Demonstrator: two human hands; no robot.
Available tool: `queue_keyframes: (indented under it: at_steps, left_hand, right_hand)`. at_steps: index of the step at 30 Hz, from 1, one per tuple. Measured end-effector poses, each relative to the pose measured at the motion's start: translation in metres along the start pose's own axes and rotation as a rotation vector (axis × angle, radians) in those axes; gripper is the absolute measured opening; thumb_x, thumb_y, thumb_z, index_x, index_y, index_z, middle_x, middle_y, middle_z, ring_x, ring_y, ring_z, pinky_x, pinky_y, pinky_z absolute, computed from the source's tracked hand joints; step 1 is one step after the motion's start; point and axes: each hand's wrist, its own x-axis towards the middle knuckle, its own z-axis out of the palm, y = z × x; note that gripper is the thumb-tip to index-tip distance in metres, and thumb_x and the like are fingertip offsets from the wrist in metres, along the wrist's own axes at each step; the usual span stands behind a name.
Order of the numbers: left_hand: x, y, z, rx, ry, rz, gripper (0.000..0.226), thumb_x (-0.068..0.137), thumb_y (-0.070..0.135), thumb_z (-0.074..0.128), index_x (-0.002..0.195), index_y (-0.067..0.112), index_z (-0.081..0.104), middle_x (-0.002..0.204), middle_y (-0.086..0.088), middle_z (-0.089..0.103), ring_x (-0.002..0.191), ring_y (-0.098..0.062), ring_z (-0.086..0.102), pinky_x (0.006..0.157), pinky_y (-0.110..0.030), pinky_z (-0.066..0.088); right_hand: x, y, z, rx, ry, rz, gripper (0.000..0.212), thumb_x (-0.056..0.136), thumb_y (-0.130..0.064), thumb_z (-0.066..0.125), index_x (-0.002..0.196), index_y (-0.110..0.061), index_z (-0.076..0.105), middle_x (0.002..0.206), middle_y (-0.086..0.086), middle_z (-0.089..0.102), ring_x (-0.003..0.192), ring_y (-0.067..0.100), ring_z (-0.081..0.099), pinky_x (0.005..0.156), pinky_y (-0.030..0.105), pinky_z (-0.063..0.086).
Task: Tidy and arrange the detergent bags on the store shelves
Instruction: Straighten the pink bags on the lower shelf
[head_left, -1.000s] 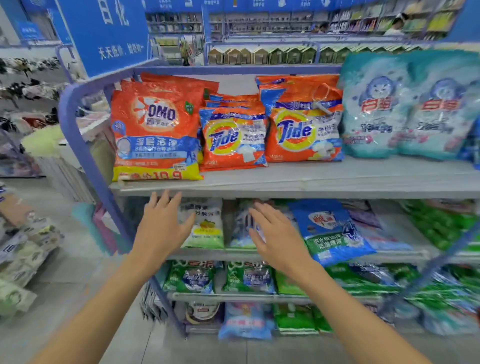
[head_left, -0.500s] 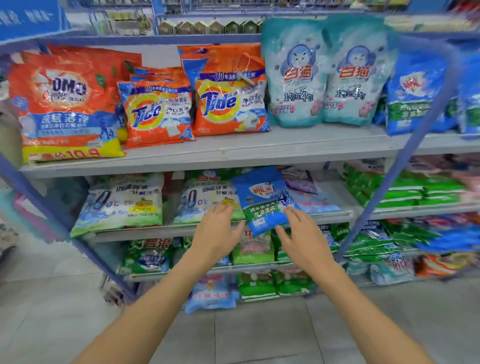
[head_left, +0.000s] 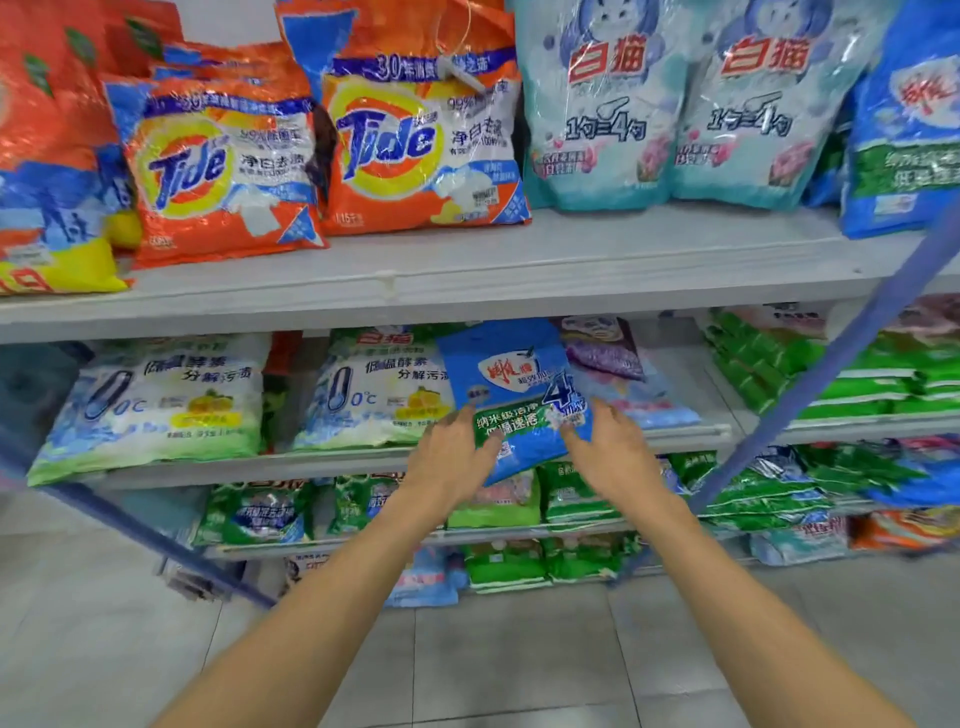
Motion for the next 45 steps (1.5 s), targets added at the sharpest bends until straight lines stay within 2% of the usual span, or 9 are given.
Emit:
queue_keyframes:
  at_steps: [6,10,15,18,22,25,29,37,45]
  left_hand:
    - [0.05,-0.003,0.039,-0.269,0.071,-0.214,0.071,0.096,0.063,0.049,0.15,0.017,0.04,0.149,-0.012,0.051,0.136,-0.037,0.046,0.112,-0.053,0.04]
    - [0.068,0.003,0.061,-0.473,0.221,-0.288,0.062,0.09,0.059,0.063,0.135,0.018,0.05,0.137,-0.005,0.054,0.125,-0.03,0.052,0.106,-0.051,0.045]
    - [0.077,0.013,0.054,-0.695,0.19,-0.514,0.043,0.088,0.047,0.075,0.102,0.009,0.061,0.097,-0.009,0.068,0.077,-0.023,0.062,0.065,-0.033,0.05]
    - [0.07,0.014,0.046,-0.794,0.112,-0.584,0.055,0.088,0.039,0.078,0.126,0.003,0.06,0.126,-0.004,0.066,0.116,-0.031,0.063,0.091,-0.038,0.049]
    - [0.026,0.012,0.043,-1.009,0.063,-0.528,0.033,0.087,0.028,0.079,0.114,0.013,0.067,0.114,0.009,0.065,0.101,-0.015,0.066,0.086,-0.027,0.044]
    - [-0.013,0.012,0.04,-1.28,0.037,-0.438,0.044,0.084,0.021,0.078,0.125,0.012,0.067,0.12,-0.011,0.075,0.099,-0.027,0.074,0.079,-0.04,0.062]
    - [-0.053,0.026,0.015,-1.417,0.035,-0.294,0.059,0.079,0.019,0.08,0.134,0.009,0.06,0.118,-0.017,0.074,0.097,-0.033,0.075,0.078,-0.047,0.063]
    - [-0.089,0.085,-0.036,-1.302,0.095,-0.094,0.049,0.071,0.024,0.078,0.116,0.007,0.067,0.1,-0.013,0.079,0.081,-0.027,0.077,0.068,-0.04,0.063]
    - [-0.094,0.157,-0.082,-1.349,-0.007,0.023,0.047,0.086,0.051,0.065,0.117,0.017,0.072,0.11,-0.011,0.078,0.096,-0.027,0.076,0.078,-0.044,0.064]
  right_hand:
    - [0.061,0.02,0.029,0.141,-0.071,0.083,0.083,0.099,-0.056,0.054,0.159,-0.008,0.024,0.163,0.014,0.031,0.15,0.034,0.029,0.121,0.049,0.03]
    - [0.087,0.027,0.044,0.133,-0.043,0.127,0.069,0.094,-0.056,0.061,0.144,-0.01,0.048,0.146,0.014,0.052,0.141,0.036,0.04,0.113,0.048,0.039]
    - [0.094,0.038,0.039,0.608,-0.247,0.223,0.061,0.066,-0.029,0.093,0.12,-0.017,0.068,0.114,-0.001,0.074,0.107,0.023,0.069,0.101,0.041,0.052]
    - [0.085,0.042,0.035,0.771,-0.437,0.239,0.07,0.049,-0.022,0.095,0.115,-0.017,0.072,0.108,-0.002,0.078,0.108,0.024,0.071,0.106,0.046,0.051]
    - [0.053,0.053,0.019,0.904,-0.598,0.193,0.074,0.056,-0.011,0.091,0.126,-0.015,0.068,0.112,0.003,0.078,0.112,0.029,0.071,0.108,0.05,0.049]
    - [0.02,0.06,0.0,1.006,-0.613,0.163,0.051,0.075,0.003,0.081,0.122,-0.012,0.068,0.112,0.009,0.078,0.113,0.032,0.071,0.108,0.051,0.049]
    - [-0.015,0.054,-0.037,1.055,-0.643,0.062,0.059,0.068,-0.017,0.091,0.121,-0.016,0.067,0.11,0.006,0.078,0.1,0.024,0.074,0.103,0.047,0.052]
    - [-0.056,0.019,-0.106,1.042,-0.316,-0.093,0.04,0.078,-0.035,0.082,0.113,-0.021,0.068,0.103,0.0,0.08,0.094,0.024,0.077,0.092,0.051,0.059]
    - [-0.089,0.017,-0.163,1.221,-0.015,-0.055,0.014,0.088,-0.017,0.077,0.102,-0.018,0.075,0.097,0.004,0.08,0.085,0.025,0.077,0.084,0.045,0.062]
